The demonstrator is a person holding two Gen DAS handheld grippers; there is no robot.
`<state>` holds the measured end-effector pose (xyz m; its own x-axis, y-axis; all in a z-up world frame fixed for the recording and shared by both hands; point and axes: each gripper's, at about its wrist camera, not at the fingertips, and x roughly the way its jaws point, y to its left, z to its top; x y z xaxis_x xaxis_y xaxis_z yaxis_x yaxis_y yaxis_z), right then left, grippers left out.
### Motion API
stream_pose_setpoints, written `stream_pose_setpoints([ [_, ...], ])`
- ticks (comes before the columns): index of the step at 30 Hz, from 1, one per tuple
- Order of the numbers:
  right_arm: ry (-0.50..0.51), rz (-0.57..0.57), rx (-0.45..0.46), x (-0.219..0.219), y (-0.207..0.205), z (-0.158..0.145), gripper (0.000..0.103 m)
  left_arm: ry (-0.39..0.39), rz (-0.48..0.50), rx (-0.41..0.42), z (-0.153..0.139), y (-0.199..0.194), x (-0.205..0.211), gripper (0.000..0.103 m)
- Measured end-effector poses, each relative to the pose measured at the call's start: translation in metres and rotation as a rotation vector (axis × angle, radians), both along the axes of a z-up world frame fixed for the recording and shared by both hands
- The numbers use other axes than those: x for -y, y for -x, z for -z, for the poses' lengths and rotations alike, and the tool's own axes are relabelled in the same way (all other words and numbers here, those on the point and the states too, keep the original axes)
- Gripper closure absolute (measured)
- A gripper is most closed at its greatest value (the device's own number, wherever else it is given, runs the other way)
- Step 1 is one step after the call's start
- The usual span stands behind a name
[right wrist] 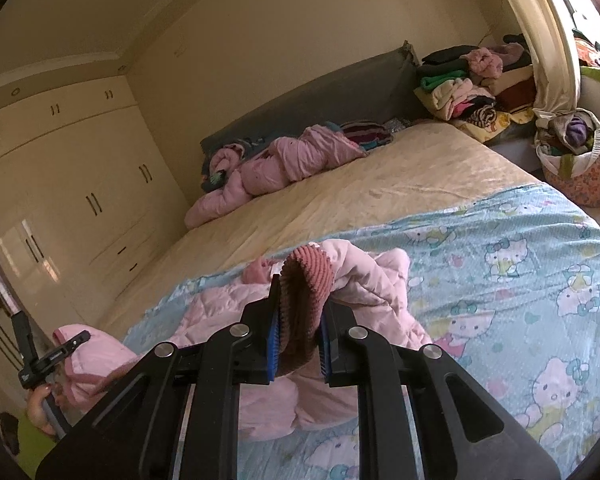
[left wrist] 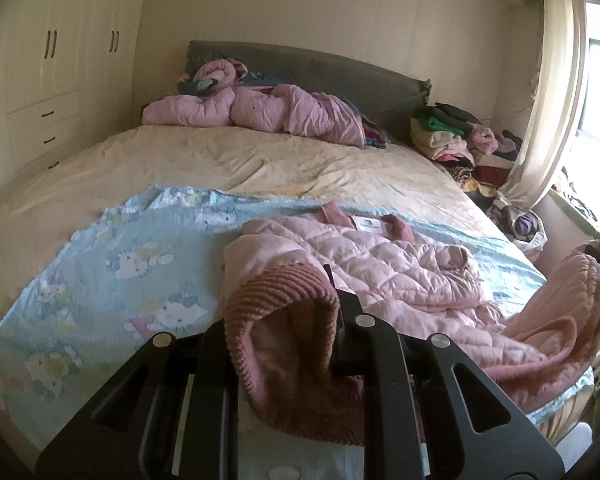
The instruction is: Fold large clothes
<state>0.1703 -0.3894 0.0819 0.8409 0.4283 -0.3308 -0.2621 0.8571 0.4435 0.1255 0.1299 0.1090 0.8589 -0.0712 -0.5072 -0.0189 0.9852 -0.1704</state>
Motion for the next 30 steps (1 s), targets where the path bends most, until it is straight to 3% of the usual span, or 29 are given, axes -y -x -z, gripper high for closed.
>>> stream_pose_setpoints([
  [16, 0.007, 0.066, 0.000, 0.003, -0.052, -0.001, 0.089, -0.005, -0.030, 0.015, -0.005, -0.050, -0.001, 0.091],
  [30, 0.017, 0.150, -0.080, 0.002, -0.143, 0.021, 0.089, -0.013, -0.106, 0.013, 0.008, -0.123, 0.007, 0.089],
])
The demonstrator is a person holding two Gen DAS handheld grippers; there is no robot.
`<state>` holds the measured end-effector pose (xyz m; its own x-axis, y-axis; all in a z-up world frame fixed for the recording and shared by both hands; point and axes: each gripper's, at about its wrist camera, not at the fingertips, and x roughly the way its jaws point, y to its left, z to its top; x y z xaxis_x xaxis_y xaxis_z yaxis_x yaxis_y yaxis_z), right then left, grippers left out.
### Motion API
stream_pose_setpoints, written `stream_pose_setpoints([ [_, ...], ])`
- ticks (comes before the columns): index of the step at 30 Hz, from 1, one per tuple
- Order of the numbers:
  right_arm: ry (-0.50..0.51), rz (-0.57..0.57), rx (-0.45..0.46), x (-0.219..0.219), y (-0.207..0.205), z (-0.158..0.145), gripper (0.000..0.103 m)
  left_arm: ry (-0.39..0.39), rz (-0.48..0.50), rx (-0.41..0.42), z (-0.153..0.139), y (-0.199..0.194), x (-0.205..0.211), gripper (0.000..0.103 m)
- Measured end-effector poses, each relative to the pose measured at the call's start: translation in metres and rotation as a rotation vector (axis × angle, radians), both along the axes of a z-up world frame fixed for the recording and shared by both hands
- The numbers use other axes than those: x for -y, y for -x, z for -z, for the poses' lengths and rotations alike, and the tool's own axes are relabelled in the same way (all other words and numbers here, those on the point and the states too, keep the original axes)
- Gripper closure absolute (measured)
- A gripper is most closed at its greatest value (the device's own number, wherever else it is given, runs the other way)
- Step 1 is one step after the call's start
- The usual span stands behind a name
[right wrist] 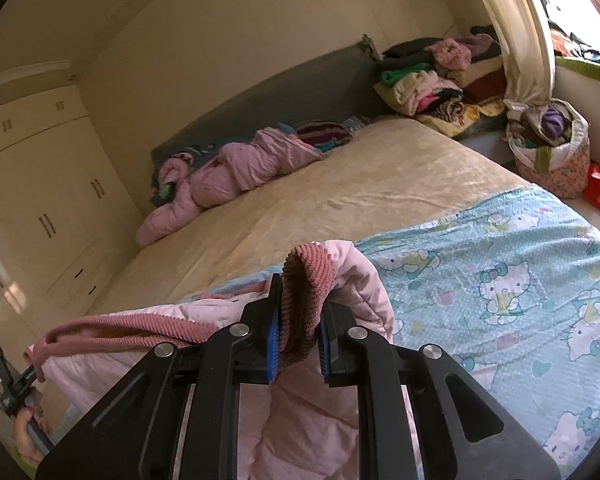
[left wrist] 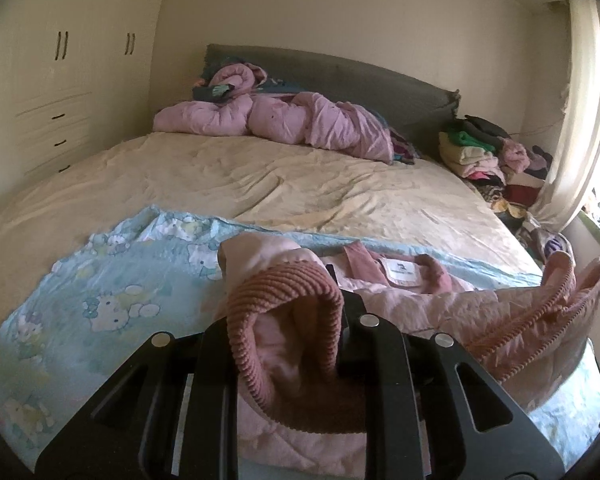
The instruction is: Fold large clothes
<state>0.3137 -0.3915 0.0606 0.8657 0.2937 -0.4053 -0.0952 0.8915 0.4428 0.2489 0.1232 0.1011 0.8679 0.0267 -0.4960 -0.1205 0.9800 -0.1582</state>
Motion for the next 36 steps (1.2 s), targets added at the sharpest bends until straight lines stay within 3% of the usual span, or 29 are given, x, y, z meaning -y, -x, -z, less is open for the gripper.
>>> stream_pose_setpoints([
  [7, 0.010, 0.024, -0.081, 0.000, -0.042, 0.026, 0.088, 0.055, -0.035, -0.033, 0.023, -0.040, -0.001, 0.087],
  [11, 0.005, 0.015, -0.111, -0.002, -0.059, 0.041, 0.085, 0.039, -0.033, -0.050, 0.042, -0.053, -0.001, 0.087],
  [14, -0.017, -0.013, -0.106, -0.005, -0.063, 0.043, 0.073, 0.043, -0.032, -0.073, 0.051, -0.061, -0.004, 0.087],
  [15, -0.035, -0.024, -0.104, -0.005, -0.063, 0.043, 0.058, 0.051, -0.029, -0.077, 0.053, -0.064, -0.006, 0.087],
  [16, -0.072, -0.042, -0.095, -0.005, -0.063, 0.043, 0.032, 0.057, -0.025, -0.079, 0.054, -0.066, -0.007, 0.087],
  [17, -0.087, -0.040, -0.089, -0.006, -0.061, 0.042, 0.021, 0.060, -0.023, -0.082, 0.055, -0.069, -0.007, 0.087],
  [20, -0.046, -0.005, -0.065, -0.020, -0.050, 0.040, 0.018, 0.066, -0.021, -0.082, 0.055, -0.075, -0.006, 0.085],
  [25, 0.103, -0.150, -0.078, -0.076, -0.032, 0.054, 0.018, 0.070, -0.025, -0.079, 0.058, -0.078, -0.003, 0.081],
  [27, 0.202, -0.214, -0.093, -0.105, -0.024, 0.066, 0.018, 0.064, -0.017, -0.070, 0.056, -0.078, -0.001, 0.074],
  [30, 0.302, -0.243, -0.123, -0.134, -0.020, 0.084, 0.018, 0.053, 0.009, -0.050, 0.052, -0.074, 0.004, 0.052],
  [32, 0.307, -0.251, -0.152, -0.141, -0.023, 0.094, 0.018, 0.030, 0.017, -0.030, 0.047, -0.070, 0.008, 0.026],
  [36, 0.296, -0.197, -0.139, -0.134, -0.022, 0.094, 0.018, -0.030, 0.011, 0.006, 0.038, -0.061, 0.015, 0.013],
])
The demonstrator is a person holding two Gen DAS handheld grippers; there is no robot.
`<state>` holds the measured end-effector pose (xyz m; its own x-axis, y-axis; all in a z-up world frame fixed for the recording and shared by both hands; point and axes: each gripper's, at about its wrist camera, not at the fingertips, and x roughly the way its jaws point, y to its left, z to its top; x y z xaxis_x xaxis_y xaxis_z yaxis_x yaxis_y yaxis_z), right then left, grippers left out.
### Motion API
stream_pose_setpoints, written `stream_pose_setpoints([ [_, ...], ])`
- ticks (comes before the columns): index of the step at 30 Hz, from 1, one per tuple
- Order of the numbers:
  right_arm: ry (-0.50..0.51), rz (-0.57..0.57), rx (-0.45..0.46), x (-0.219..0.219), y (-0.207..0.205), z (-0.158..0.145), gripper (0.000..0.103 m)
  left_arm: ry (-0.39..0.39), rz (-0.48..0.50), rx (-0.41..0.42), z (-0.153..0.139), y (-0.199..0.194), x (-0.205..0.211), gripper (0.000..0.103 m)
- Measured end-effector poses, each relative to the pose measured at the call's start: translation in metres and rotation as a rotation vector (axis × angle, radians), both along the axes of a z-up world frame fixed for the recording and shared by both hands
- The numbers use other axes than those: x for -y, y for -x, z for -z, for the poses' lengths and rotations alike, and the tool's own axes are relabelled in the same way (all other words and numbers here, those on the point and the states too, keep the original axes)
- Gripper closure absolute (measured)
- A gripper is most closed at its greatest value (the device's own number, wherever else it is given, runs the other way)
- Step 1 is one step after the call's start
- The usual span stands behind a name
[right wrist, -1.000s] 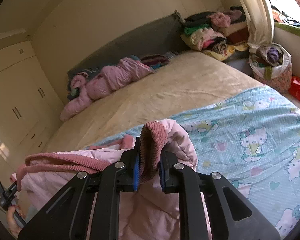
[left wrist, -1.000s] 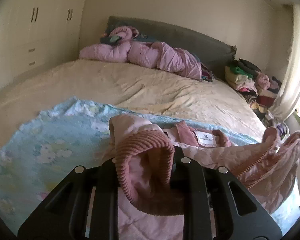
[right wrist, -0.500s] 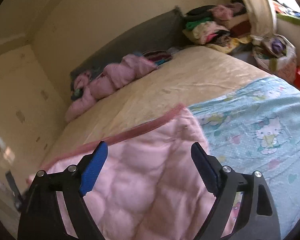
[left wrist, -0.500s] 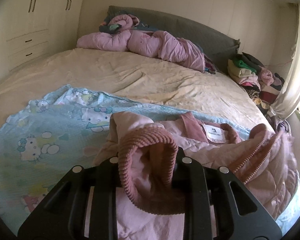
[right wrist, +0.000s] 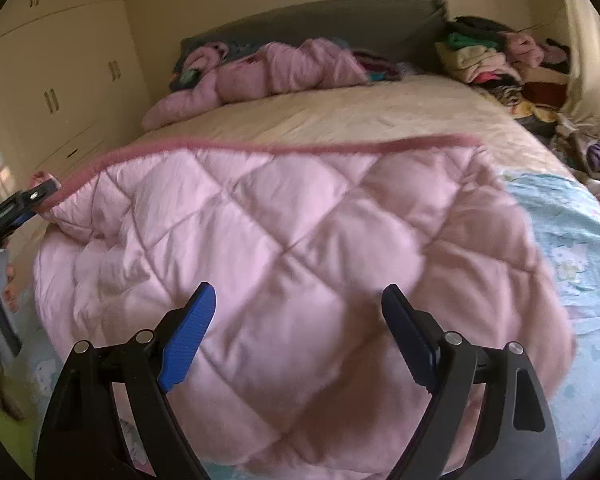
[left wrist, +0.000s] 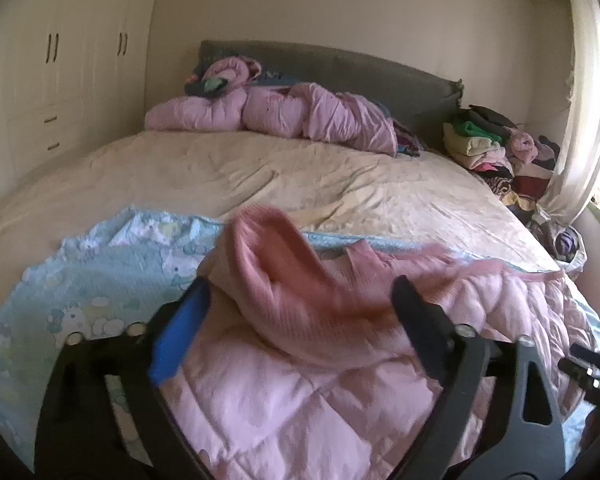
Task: Fold large clothes
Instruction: 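Open both tools and release the folded hem onto the jacket, then grasp the folded jacket edge with the right tool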
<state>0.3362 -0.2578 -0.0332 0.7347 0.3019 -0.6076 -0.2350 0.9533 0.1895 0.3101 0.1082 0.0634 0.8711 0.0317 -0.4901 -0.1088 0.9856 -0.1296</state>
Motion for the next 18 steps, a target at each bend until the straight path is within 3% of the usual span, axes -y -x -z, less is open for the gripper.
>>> stream_pose_setpoints([
  [3, 0.029, 0.082, 0.051, 0.020, 0.002, -0.006, 0.008, -0.016, 0.013, -0.002, 0.000, 0.004, 0.005, 0.010],
  [9, 0.043, 0.212, 0.054, 0.067, -0.003, -0.005, 0.008, -0.065, -0.022, -0.024, 0.003, 0.011, 0.002, 0.009],
  [13, 0.034, 0.254, 0.003, 0.093, -0.011, 0.006, 0.008, -0.063, -0.082, -0.097, 0.026, 0.017, -0.021, 0.009],
  [16, 0.027, 0.284, -0.034, 0.108, -0.016, 0.015, 0.008, -0.008, -0.152, -0.183, 0.048, 0.021, -0.052, 0.009],
  [18, 0.004, 0.305, -0.053, 0.118, -0.016, 0.020, 0.008, 0.107, -0.157, -0.233, 0.063, 0.024, -0.073, 0.009],
])
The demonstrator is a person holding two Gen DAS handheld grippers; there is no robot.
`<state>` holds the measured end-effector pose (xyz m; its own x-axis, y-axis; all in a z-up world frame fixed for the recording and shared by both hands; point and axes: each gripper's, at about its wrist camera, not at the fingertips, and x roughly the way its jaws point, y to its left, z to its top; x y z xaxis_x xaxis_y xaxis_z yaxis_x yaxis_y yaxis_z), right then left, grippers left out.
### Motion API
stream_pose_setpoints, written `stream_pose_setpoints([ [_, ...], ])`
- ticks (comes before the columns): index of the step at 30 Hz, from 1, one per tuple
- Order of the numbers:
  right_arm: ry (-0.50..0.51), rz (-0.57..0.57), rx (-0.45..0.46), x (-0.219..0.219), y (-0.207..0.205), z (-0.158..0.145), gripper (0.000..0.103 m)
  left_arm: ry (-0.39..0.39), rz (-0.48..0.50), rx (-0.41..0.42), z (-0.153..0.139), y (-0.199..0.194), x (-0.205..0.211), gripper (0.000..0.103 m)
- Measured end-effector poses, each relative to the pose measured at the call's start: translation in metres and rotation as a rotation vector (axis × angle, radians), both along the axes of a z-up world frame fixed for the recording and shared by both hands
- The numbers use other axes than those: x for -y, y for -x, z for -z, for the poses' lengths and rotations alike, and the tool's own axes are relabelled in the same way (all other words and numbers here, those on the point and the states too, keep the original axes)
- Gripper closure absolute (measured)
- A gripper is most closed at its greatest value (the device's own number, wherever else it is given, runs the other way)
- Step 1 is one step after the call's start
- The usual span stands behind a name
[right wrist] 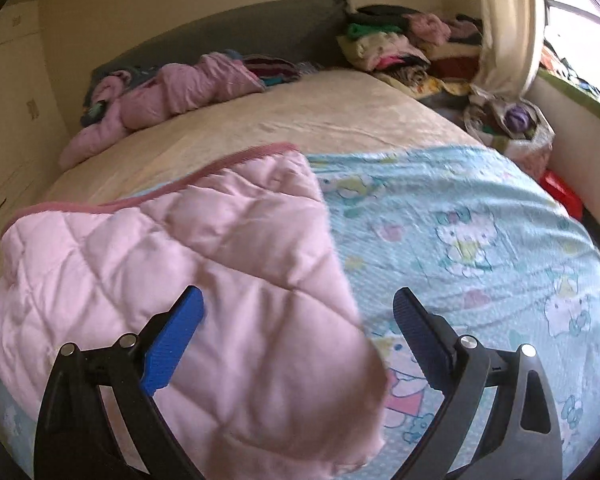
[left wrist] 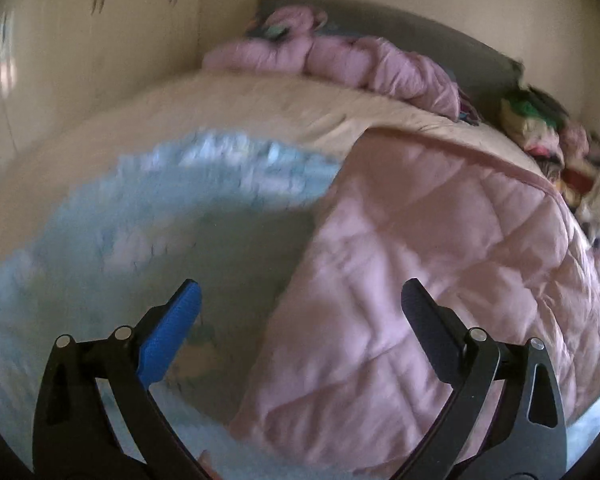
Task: Fold large clothes
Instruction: 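Grasp the folded jacket edge with the right tool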
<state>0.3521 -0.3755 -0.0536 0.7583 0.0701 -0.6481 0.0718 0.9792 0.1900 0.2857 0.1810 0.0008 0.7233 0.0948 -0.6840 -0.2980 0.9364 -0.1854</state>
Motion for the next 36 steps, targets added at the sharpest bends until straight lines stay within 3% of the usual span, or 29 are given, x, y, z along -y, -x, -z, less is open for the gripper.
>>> stream_pose_setpoints([
  [2, -0.057, 0.006, -0.009, 0.007, 0.000, 0.005, 0.008, 0.130, 0.057, -0.049, 0.015, -0.004, -0.012, 0.010],
  [3, -0.082, 0.008, -0.012, 0.011, 0.000, 0.006, 0.008, 0.156, 0.079, -0.053, 0.018, -0.004, -0.014, 0.010],
  [6, -0.119, -0.004, -0.015, 0.015, 0.002, 0.010, 0.008, 0.149, 0.139, -0.027, 0.020, -0.006, -0.010, 0.010],
  [7, -0.124, -0.008, -0.015, 0.015, 0.001, 0.011, 0.008, 0.130, 0.158, -0.025, 0.021, -0.008, -0.005, 0.018],
  [8, -0.132, -0.015, -0.012, 0.015, 0.002, 0.011, 0.008, 0.115, 0.175, -0.029, 0.023, -0.010, 0.001, 0.047],
  [9, -0.141, -0.021, -0.006, 0.016, 0.002, 0.013, 0.010, 0.121, 0.186, -0.029, 0.024, -0.013, 0.005, 0.054],
  [10, -0.143, -0.025, 0.000, 0.015, 0.002, 0.013, 0.038, 0.118, 0.187, -0.024, 0.024, -0.014, 0.008, 0.066],
  [11, -0.148, -0.047, 0.012, 0.014, 0.002, 0.013, 0.057, 0.101, 0.187, -0.021, 0.023, -0.014, 0.011, 0.079],
  [12, -0.139, -0.066, 0.015, 0.010, 0.002, 0.012, 0.071, 0.082, 0.195, -0.006, 0.018, -0.016, 0.014, 0.082],
  [13, -0.119, -0.057, 0.021, 0.007, 0.002, 0.010, 0.075, 0.077, 0.194, 0.005, 0.018, -0.015, 0.015, 0.085],
  [16, -0.128, -0.016, 0.021, 0.006, -0.011, 0.002, 0.084, 0.079, 0.171, 0.063, 0.005, -0.028, 0.012, 0.087],
  [19, -0.134, 0.012, 0.054, 0.007, -0.035, -0.016, 0.085, 0.028, 0.154, 0.102, -0.008, -0.041, 0.016, 0.088],
  [24, -0.053, 0.035, 0.067, -0.009, -0.081, -0.028, 0.086, 0.012, 0.126, 0.157, -0.020, -0.064, 0.015, 0.088],
  [32, 0.015, 0.069, -0.097, -0.018, -0.129, 0.035, 0.085, -0.052, 0.112, 0.032, 0.032, -0.098, 0.022, 0.084],
  [36, 0.015, 0.076, -0.103, -0.019, -0.131, 0.056, 0.082, -0.050, 0.120, 0.020, 0.043, -0.101, 0.021, 0.082],
])
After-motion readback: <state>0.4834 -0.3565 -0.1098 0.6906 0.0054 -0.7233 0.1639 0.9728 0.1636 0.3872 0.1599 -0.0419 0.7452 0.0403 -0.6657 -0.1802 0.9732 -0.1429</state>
